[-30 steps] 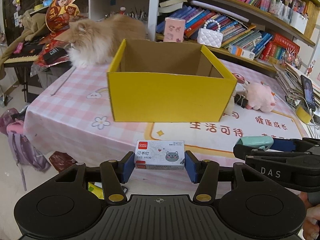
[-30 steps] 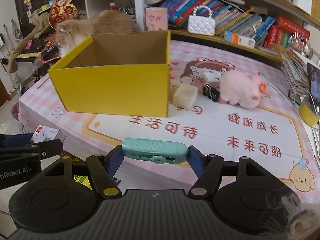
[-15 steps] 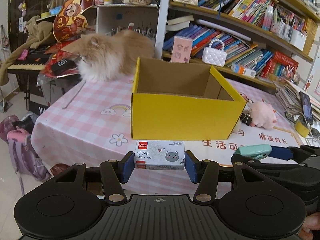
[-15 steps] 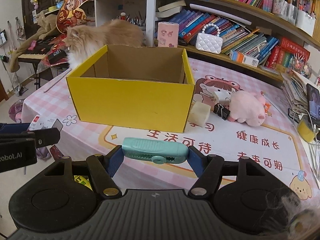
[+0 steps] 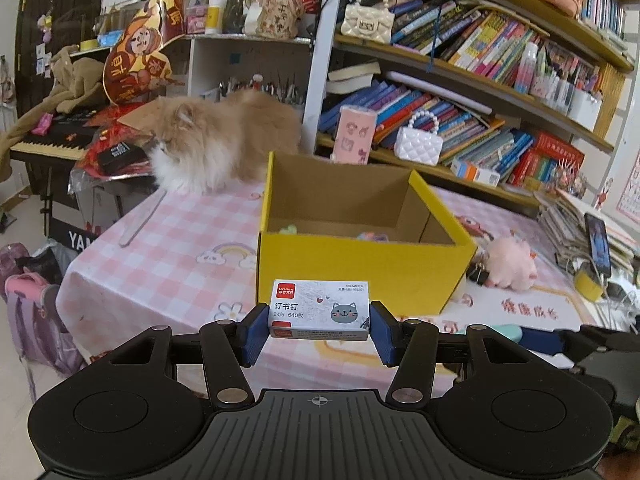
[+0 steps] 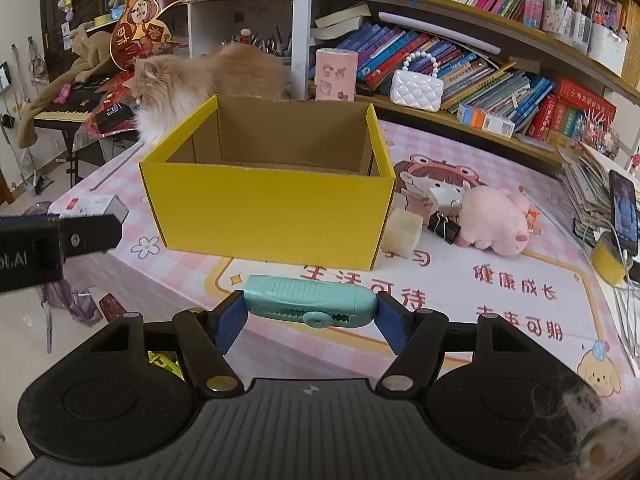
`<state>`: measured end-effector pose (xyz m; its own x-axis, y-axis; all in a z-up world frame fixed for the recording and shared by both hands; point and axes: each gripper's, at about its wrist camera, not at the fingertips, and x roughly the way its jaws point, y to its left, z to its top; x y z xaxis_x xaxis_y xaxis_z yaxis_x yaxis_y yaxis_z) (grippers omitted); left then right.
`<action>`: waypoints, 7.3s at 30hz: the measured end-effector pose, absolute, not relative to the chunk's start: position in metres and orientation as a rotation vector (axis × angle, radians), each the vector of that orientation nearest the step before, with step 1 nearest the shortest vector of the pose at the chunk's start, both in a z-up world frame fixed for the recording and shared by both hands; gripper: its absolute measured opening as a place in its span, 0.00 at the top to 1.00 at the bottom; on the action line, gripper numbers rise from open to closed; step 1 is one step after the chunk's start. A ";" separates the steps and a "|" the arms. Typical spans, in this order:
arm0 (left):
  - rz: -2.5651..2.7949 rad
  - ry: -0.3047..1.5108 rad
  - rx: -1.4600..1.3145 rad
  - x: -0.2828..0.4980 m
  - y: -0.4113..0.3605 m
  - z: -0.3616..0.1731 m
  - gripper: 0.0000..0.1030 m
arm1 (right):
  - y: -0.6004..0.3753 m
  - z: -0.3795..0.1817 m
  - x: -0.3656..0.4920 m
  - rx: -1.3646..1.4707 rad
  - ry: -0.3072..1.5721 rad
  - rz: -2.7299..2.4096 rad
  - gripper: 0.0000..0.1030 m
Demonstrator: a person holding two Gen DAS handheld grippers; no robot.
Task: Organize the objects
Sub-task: 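Carry the refill box and the stapler over the yellow box with both grippers, then open both grippers to drop the refill box and stapler into the yellow box, then move both grippers back toward the pink pig plush, then grasp the pink pig plush with the left gripper while the right gripper grasps the pink chick toy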
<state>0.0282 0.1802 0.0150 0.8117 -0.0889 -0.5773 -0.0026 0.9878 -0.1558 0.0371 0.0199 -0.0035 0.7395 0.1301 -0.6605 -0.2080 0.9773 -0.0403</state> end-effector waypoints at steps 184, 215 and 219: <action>-0.051 0.820 0.011 0.131 -0.079 -0.019 0.11 | -0.246 -0.023 0.103 0.035 0.743 -0.001 0.20; -0.059 0.832 0.030 0.280 -0.158 -0.052 0.09 | -0.329 -0.033 0.192 0.093 0.747 -0.059 0.21; -0.074 0.861 0.010 0.295 -0.163 -0.066 0.05 | -0.332 -0.035 0.193 0.100 0.760 -0.055 0.21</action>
<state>0.2949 -0.1628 -0.0663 0.6490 -0.0610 -0.7583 0.0690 0.9974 -0.0212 0.1928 -0.3317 -0.0354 0.7239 -0.0137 -0.6897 0.0859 0.9938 0.0703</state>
